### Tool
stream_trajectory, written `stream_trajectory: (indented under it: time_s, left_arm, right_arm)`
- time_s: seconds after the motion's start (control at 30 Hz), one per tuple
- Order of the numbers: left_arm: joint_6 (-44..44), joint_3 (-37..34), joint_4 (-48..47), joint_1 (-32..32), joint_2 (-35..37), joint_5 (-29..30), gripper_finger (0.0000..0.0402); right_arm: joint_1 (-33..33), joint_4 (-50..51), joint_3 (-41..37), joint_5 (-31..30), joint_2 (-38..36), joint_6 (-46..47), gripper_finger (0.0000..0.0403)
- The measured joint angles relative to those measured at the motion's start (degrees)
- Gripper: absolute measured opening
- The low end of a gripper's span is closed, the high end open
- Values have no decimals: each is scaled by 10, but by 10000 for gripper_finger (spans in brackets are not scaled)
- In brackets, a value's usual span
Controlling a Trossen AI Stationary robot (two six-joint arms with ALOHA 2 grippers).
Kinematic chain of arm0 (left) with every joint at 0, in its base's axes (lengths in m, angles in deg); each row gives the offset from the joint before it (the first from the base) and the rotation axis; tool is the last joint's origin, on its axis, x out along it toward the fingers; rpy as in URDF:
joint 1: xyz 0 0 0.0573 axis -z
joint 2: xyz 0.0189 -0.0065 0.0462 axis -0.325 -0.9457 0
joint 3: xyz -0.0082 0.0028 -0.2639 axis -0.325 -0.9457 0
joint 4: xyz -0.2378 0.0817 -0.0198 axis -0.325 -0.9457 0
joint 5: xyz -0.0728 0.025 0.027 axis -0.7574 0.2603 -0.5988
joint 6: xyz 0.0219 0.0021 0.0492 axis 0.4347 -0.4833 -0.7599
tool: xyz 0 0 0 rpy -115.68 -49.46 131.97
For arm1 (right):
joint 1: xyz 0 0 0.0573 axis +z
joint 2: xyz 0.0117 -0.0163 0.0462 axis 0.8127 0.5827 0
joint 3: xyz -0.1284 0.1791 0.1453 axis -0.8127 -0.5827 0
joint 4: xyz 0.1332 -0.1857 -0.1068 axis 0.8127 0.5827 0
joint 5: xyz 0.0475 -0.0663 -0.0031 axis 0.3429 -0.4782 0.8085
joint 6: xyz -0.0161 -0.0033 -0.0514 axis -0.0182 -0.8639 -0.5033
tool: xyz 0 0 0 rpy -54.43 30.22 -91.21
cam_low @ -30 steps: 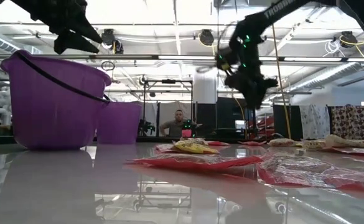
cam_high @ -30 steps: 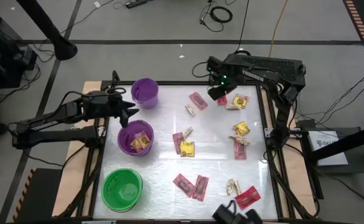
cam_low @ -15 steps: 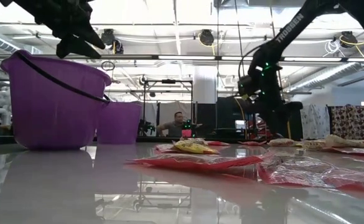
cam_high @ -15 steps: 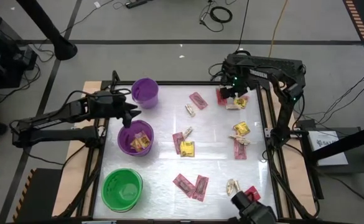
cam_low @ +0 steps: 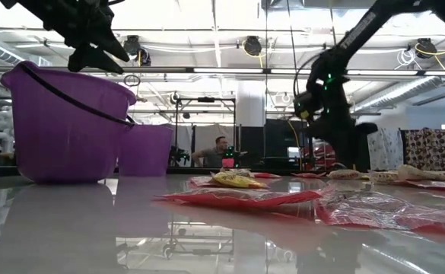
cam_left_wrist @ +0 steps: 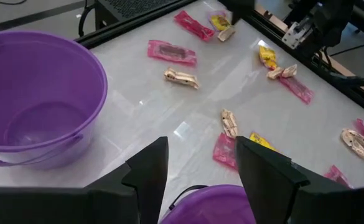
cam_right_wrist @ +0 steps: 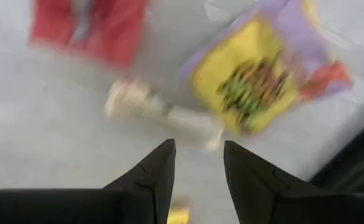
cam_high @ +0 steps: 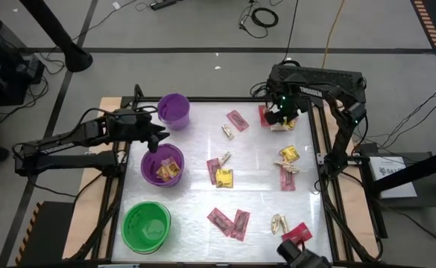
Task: Sort candy by brand, put in halloween buckets
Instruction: Put the yellow candy into the bottom purple bucket
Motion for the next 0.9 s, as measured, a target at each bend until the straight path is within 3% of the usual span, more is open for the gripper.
stream_trajectory:
  time_s: [0.23,0.5,0.9]
  left_arm:
    - [-25,0,2,0,-5,17,191]
    - [-41,0,21,0,-21,17,191]
    - [-75,0,87,0,-67,14,191]
  right_arm:
    - [100,14,-16,-13,-86,43,130]
    - [215,-12,-181,-14,-160,182,130]
    - [269,-121,-281,0,-176,271,124]
